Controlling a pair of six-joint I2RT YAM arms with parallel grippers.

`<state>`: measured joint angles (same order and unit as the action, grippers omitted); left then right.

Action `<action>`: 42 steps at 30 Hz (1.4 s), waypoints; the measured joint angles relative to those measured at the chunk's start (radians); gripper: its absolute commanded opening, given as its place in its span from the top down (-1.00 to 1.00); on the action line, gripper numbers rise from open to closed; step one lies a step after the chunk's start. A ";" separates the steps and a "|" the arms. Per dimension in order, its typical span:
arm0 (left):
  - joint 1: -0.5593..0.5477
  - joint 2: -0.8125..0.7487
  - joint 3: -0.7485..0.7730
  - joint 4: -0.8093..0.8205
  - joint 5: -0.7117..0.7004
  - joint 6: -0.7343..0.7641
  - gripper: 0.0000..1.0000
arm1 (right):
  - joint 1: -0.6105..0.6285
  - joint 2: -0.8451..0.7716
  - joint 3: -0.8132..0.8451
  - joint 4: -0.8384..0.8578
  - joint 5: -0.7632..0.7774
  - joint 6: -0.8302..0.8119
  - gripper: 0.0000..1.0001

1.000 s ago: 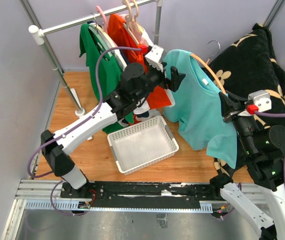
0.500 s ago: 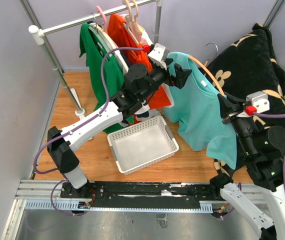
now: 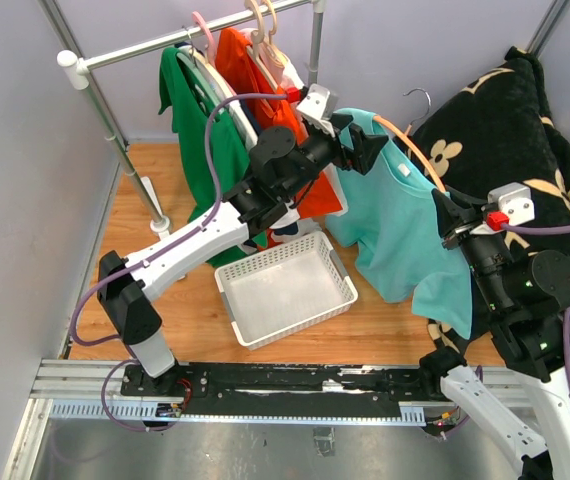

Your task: Remove the t-shirt from the hanger

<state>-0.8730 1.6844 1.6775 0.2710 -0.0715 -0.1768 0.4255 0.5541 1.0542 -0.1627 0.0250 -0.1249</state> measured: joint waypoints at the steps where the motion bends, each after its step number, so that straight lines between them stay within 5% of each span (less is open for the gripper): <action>1: 0.000 0.003 0.000 -0.001 -0.002 -0.003 -0.76 | 0.000 0.000 0.000 0.000 -0.001 0.000 0.99; 8: 0.000 0.037 0.008 -0.019 -0.021 -0.003 -0.38 | 0.000 -0.004 0.000 -0.002 -0.003 0.010 0.99; 17: -0.001 0.047 0.011 -0.019 -0.012 0.008 0.84 | 0.000 -0.011 0.000 -0.009 -0.002 0.016 0.99; 19: -0.001 0.047 0.011 -0.016 0.006 0.009 0.99 | 0.000 -0.011 -0.001 -0.008 0.002 0.016 0.99; 34: -0.082 0.044 0.046 -0.105 0.242 0.035 0.91 | 0.000 -0.013 -0.092 0.056 0.067 0.021 0.99; 40: -0.090 0.034 0.043 -0.147 0.224 0.042 -0.28 | 0.000 -0.031 -0.118 0.094 0.073 0.016 0.99; 42: -0.092 0.026 0.041 -0.157 0.207 0.045 -0.52 | 0.000 -0.047 -0.148 0.131 0.074 0.010 0.98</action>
<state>-0.9646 1.7100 1.7184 0.1143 0.1352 -0.1322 0.4255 0.5068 0.9066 -0.0319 0.0986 -0.1154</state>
